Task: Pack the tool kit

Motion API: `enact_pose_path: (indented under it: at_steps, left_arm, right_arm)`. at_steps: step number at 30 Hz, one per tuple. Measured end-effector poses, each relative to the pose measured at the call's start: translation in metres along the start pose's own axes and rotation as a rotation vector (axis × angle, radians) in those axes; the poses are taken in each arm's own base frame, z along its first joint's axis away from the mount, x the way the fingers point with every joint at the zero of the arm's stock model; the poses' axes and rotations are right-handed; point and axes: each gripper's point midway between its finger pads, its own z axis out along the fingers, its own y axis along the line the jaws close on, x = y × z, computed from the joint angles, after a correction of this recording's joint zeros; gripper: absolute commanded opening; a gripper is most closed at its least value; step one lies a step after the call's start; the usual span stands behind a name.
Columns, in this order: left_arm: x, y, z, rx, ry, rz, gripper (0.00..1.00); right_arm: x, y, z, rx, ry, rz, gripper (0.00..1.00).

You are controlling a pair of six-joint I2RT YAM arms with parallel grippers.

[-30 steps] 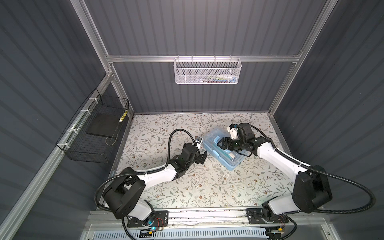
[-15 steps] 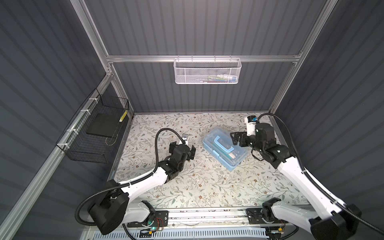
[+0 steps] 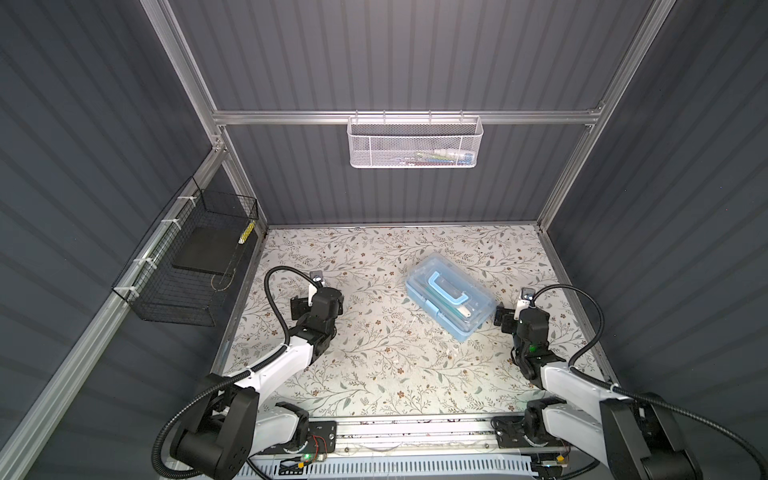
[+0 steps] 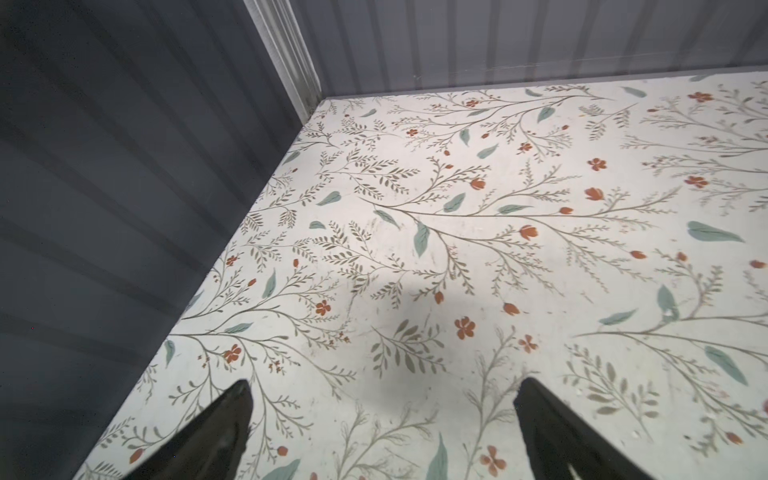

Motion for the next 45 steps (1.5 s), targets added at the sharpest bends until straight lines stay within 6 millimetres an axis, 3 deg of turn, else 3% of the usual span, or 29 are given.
enact_pose_path:
  at_steps: [10,16,21,28,32,39,45]
  left_arm:
    - [0.037,0.026,0.026,-0.057,0.022,0.005,1.0]
    - [0.046,0.014,0.043,-0.019,0.022,0.028,1.0]
    - [0.041,0.004,0.054,0.028,-0.023,0.035,1.0]
    - [0.03,0.001,0.076,0.06,-0.065,0.009,1.0]
    - [0.039,0.003,0.086,0.075,-0.054,-0.001,1.0]
    - [0.042,0.007,0.093,0.101,-0.051,-0.031,1.0]
    - [0.042,0.007,0.095,0.123,-0.049,-0.045,1.0]
  right_arm:
    - [-0.05,0.005,0.017,-0.003,-0.124,0.061,0.99]
    - [-0.049,0.009,0.019,-0.04,-0.118,0.042,0.99]
    - [-0.048,0.011,0.02,-0.074,-0.111,0.044,0.99]
    - [-0.051,0.009,0.022,-0.102,-0.121,0.056,0.99]
    - [-0.053,0.002,0.028,-0.102,-0.144,0.073,0.99]
    - [-0.023,0.005,0.045,-0.122,-0.088,0.073,0.99]
    - [-0.038,0.008,0.05,-0.145,-0.115,0.083,0.99]
